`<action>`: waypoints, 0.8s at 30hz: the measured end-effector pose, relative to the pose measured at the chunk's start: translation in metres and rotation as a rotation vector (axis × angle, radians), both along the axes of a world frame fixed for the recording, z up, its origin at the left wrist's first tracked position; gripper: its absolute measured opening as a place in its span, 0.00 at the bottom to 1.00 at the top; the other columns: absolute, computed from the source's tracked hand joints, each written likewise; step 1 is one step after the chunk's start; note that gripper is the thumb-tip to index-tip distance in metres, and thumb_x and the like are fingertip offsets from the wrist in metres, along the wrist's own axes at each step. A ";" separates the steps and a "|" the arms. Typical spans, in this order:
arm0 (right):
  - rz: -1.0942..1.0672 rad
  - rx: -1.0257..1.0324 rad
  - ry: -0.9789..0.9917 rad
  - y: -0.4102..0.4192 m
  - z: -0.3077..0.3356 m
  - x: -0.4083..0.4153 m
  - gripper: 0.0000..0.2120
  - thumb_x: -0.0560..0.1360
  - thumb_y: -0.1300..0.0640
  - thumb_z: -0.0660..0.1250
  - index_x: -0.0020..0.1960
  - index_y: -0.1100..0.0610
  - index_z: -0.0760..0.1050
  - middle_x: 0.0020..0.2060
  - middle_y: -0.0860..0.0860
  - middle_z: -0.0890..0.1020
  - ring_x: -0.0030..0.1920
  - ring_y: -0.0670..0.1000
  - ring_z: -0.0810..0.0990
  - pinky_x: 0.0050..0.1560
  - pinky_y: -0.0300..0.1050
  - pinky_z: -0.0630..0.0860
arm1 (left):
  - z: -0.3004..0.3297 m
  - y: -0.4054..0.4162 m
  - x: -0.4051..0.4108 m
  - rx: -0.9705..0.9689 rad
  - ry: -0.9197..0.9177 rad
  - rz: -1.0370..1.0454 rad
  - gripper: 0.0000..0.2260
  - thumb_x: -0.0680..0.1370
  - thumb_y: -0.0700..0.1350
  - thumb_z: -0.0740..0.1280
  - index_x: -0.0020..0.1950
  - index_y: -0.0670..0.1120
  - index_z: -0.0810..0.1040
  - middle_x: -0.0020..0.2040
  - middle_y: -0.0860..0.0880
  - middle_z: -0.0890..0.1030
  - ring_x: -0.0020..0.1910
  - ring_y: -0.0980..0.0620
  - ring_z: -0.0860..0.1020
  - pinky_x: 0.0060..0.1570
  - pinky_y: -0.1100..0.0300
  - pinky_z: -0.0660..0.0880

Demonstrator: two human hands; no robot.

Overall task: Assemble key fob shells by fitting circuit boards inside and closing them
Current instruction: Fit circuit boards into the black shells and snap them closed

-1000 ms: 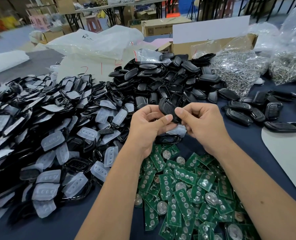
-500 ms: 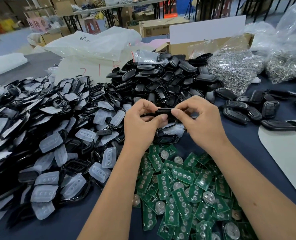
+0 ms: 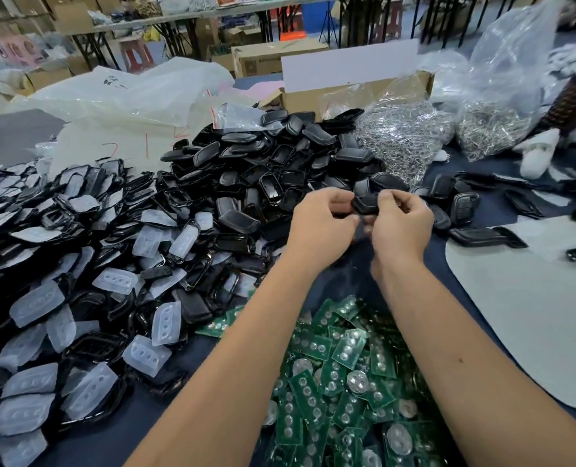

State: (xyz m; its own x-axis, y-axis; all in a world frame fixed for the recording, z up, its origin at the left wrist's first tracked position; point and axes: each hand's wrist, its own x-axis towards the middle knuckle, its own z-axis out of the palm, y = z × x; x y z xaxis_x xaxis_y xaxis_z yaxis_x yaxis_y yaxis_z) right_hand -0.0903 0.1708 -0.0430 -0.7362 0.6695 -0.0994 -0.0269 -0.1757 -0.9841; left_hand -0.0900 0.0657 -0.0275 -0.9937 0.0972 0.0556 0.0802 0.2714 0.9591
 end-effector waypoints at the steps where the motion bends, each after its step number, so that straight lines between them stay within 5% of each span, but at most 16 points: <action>1: -0.045 -0.055 0.012 0.004 0.001 -0.002 0.03 0.80 0.57 0.67 0.47 0.52 0.77 0.44 0.56 0.85 0.34 0.53 0.84 0.42 0.58 0.84 | 0.000 0.008 -0.004 -0.020 0.003 -0.026 0.15 0.77 0.32 0.69 0.60 0.47 0.83 0.48 0.56 0.86 0.52 0.49 0.85 0.55 0.46 0.83; 3: -0.130 -0.095 0.020 0.011 0.002 -0.005 0.02 0.80 0.58 0.67 0.52 0.54 0.76 0.47 0.56 0.85 0.35 0.52 0.85 0.44 0.56 0.85 | 0.003 0.024 -0.010 -0.017 0.007 -0.075 0.18 0.77 0.31 0.67 0.60 0.49 0.84 0.48 0.59 0.87 0.54 0.51 0.84 0.59 0.47 0.81; 7: -0.226 -0.122 0.037 0.024 0.008 -0.007 0.23 0.77 0.60 0.66 0.72 0.55 0.70 0.61 0.57 0.82 0.49 0.53 0.88 0.57 0.58 0.83 | 0.007 0.039 -0.016 -0.176 0.121 -0.104 0.19 0.77 0.33 0.68 0.66 0.46 0.83 0.57 0.49 0.85 0.56 0.53 0.83 0.62 0.57 0.77; 12: -0.184 0.039 0.083 0.024 0.014 0.001 0.35 0.76 0.65 0.61 0.82 0.49 0.60 0.77 0.54 0.70 0.51 0.47 0.88 0.56 0.56 0.85 | 0.013 0.016 -0.013 -0.351 0.331 0.117 0.11 0.73 0.35 0.67 0.47 0.47 0.86 0.44 0.53 0.85 0.44 0.53 0.82 0.52 0.57 0.80; 15: -0.113 0.256 0.079 0.015 0.016 0.006 0.21 0.76 0.65 0.63 0.68 0.51 0.74 0.65 0.54 0.80 0.54 0.49 0.86 0.57 0.56 0.83 | 0.015 -0.010 -0.019 -0.543 0.323 0.267 0.11 0.73 0.36 0.66 0.48 0.49 0.85 0.45 0.51 0.84 0.49 0.49 0.81 0.55 0.55 0.77; 17: 0.002 0.340 0.075 0.010 0.017 0.009 0.11 0.76 0.66 0.64 0.51 0.53 0.80 0.48 0.52 0.85 0.44 0.52 0.86 0.49 0.58 0.85 | 0.014 -0.027 -0.025 -0.797 0.319 0.288 0.10 0.77 0.39 0.69 0.56 0.50 0.83 0.55 0.47 0.82 0.58 0.44 0.77 0.61 0.55 0.71; 19: 0.201 0.400 0.051 0.005 0.018 0.011 0.09 0.78 0.65 0.65 0.45 0.53 0.80 0.38 0.51 0.86 0.34 0.52 0.86 0.40 0.57 0.85 | 0.012 -0.038 -0.030 -0.959 0.278 0.245 0.12 0.80 0.45 0.71 0.63 0.51 0.80 0.61 0.44 0.78 0.62 0.41 0.74 0.64 0.53 0.66; 24: 0.593 0.749 0.030 -0.002 0.018 0.017 0.09 0.80 0.58 0.70 0.41 0.54 0.81 0.30 0.50 0.84 0.25 0.47 0.81 0.28 0.45 0.76 | 0.014 -0.051 -0.037 -0.857 0.272 0.203 0.10 0.75 0.40 0.74 0.56 0.47 0.85 0.59 0.45 0.82 0.61 0.45 0.78 0.61 0.57 0.71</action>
